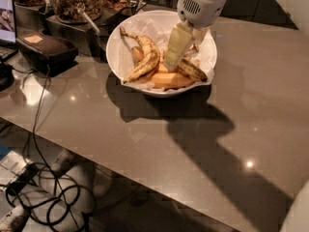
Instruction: Pick banana from white bowl
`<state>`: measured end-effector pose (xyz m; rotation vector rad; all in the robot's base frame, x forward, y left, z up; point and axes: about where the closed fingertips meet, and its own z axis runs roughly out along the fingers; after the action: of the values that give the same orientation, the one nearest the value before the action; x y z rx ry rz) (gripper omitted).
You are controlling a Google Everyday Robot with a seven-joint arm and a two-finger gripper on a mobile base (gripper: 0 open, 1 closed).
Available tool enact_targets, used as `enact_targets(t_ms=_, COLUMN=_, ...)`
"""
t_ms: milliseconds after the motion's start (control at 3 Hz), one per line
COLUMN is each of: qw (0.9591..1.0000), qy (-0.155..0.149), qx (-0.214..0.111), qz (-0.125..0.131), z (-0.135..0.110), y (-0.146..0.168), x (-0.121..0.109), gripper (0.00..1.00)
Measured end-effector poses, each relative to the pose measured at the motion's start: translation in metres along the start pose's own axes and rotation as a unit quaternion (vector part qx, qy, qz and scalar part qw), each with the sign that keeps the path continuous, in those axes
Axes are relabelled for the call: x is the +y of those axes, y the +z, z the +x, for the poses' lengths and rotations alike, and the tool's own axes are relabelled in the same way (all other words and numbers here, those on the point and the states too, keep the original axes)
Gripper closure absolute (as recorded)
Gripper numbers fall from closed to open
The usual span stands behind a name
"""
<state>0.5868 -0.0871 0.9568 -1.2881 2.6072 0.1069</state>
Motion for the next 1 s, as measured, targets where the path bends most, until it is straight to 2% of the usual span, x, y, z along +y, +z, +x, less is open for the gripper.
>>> enact_targets(t_ms=667, qw=1.0, qy=0.009, qx=-0.001, qz=-0.003, z=-0.007, y=0.006, x=-0.013, gripper=0.35)
enact_targets(t_ms=1000, qw=0.9999, qy=0.004, qx=0.004, qz=-0.011, z=-0.011, y=0.015, x=-0.012, gripper=0.43)
